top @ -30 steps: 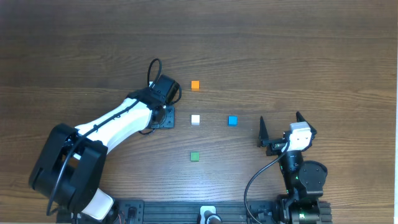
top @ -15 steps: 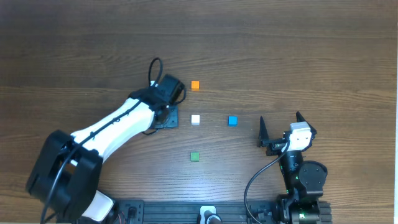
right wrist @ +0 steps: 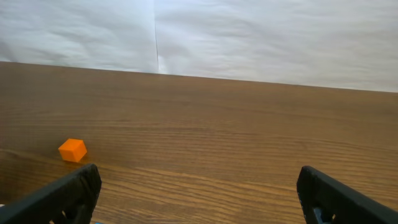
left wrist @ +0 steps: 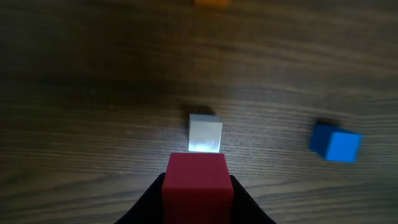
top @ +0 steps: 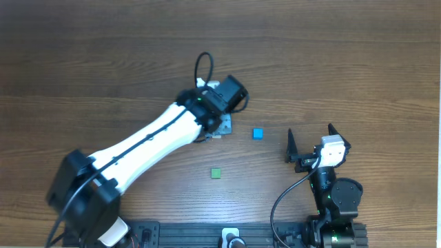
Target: Stack Cubes
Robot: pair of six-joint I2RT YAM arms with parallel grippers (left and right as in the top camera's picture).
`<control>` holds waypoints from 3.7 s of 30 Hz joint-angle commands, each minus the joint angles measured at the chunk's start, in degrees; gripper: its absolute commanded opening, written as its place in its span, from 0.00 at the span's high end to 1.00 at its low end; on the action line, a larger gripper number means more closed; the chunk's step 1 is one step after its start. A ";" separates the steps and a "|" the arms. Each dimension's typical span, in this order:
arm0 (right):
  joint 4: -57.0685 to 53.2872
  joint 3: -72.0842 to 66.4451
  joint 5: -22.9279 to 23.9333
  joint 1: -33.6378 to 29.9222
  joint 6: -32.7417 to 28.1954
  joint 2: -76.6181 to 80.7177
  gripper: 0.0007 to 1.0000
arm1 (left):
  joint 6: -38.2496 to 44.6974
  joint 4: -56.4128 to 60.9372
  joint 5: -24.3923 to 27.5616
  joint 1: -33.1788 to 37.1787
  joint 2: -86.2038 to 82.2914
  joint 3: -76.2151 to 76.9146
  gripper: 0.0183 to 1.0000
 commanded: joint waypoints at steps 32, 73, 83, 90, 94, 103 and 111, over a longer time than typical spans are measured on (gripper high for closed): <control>0.11 -0.50 -0.63 0.28 -0.11 -0.48 0.01 | -1.79 4.00 -1.57 -0.76 9.31 0.66 0.91; 0.11 -0.50 -0.63 0.28 -0.11 -0.48 0.01 | -1.79 4.68 -1.53 -0.79 11.50 0.66 0.59; 0.11 -0.50 -0.63 0.28 -0.13 -0.48 0.01 | -1.79 4.92 -1.66 -0.72 11.41 0.68 0.22; 0.11 -0.50 -0.63 0.28 -0.11 -0.48 0.01 | 0.72 5.03 -2.16 0.96 11.28 6.45 0.15; 0.11 -0.50 -0.63 0.28 -0.11 -0.48 0.01 | 3.04 4.59 -2.19 3.93 12.07 11.65 0.14; 0.11 -0.50 -0.63 0.28 -0.11 -0.48 0.01 | 7.78 5.88 -1.68 8.68 19.39 17.35 0.18; 0.11 -0.50 -0.63 0.28 -0.11 -0.48 0.01 | 8.70 7.69 -0.63 8.66 23.39 17.38 0.26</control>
